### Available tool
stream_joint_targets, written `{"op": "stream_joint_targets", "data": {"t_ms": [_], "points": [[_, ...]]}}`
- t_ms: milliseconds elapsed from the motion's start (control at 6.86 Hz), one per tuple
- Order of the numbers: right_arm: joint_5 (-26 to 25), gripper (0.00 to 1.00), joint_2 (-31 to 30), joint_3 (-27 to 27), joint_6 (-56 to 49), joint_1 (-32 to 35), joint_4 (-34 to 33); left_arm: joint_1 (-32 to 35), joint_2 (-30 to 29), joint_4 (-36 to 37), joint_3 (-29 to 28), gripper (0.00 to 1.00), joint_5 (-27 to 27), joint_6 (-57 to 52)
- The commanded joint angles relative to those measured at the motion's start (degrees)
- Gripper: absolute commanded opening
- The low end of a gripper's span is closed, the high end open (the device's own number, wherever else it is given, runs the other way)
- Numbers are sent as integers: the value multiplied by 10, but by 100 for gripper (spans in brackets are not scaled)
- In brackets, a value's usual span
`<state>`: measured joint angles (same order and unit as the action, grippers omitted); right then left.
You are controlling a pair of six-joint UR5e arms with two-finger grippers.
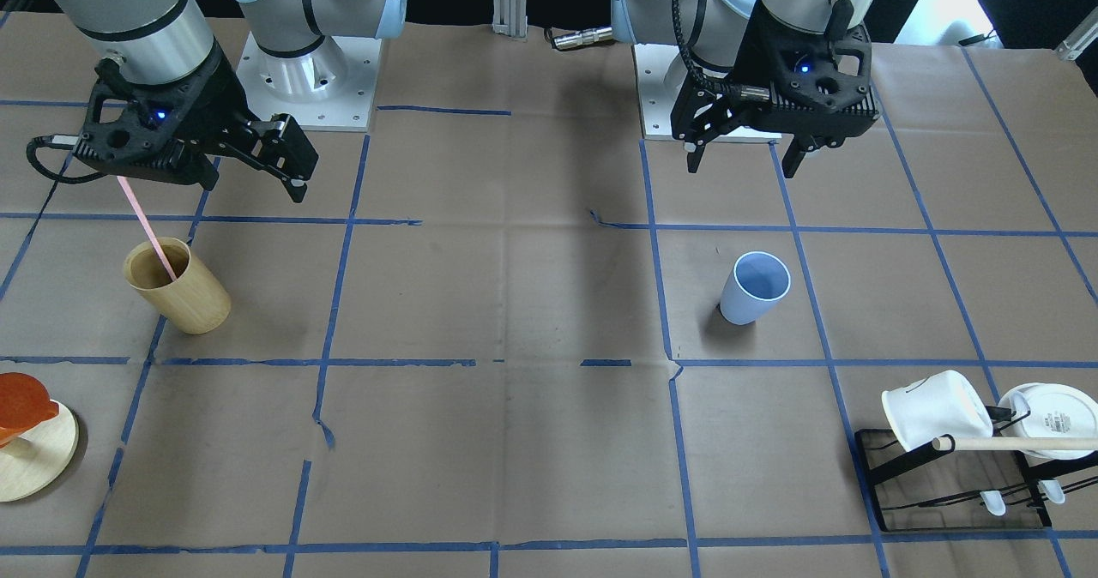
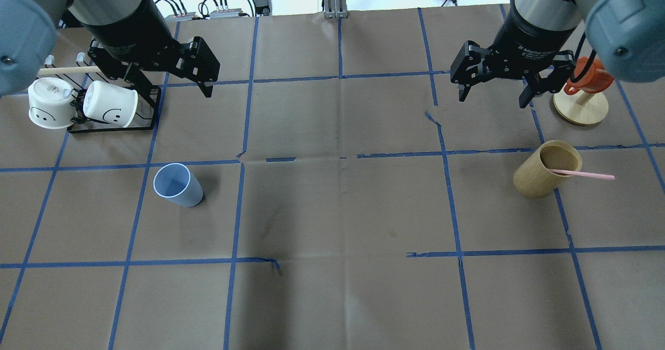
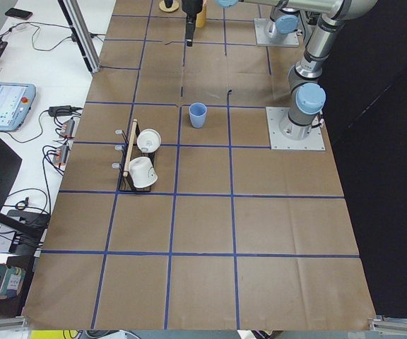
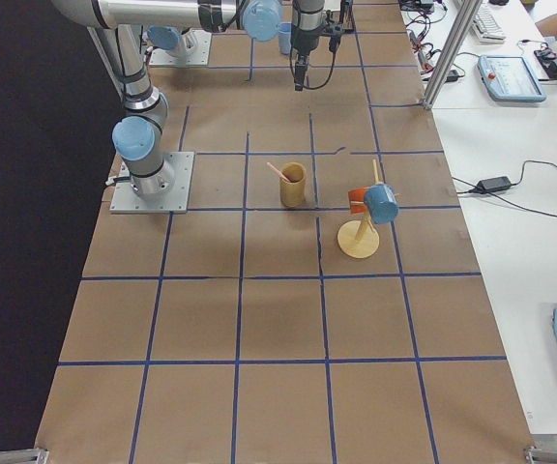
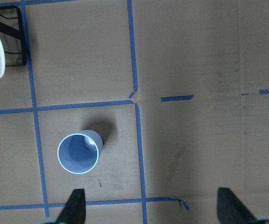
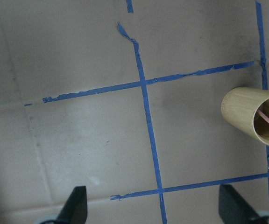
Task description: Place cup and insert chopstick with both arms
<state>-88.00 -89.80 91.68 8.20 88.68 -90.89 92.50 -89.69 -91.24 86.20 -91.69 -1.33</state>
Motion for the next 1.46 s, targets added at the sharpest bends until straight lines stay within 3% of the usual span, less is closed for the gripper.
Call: {"op": "stream_joint_targets", "data": {"t_ms": [0,1021,1312], "points": [[0,100,0,1,1,0,0,-1,0,-1,-1,100,-2,0],[-4,100,8,-10,13,4,-5,-11,-5,3,0,100,0,-10],[-2,100,8,-7,13,5,-5,-78,-13,-6,2,100,6,-44]]}}
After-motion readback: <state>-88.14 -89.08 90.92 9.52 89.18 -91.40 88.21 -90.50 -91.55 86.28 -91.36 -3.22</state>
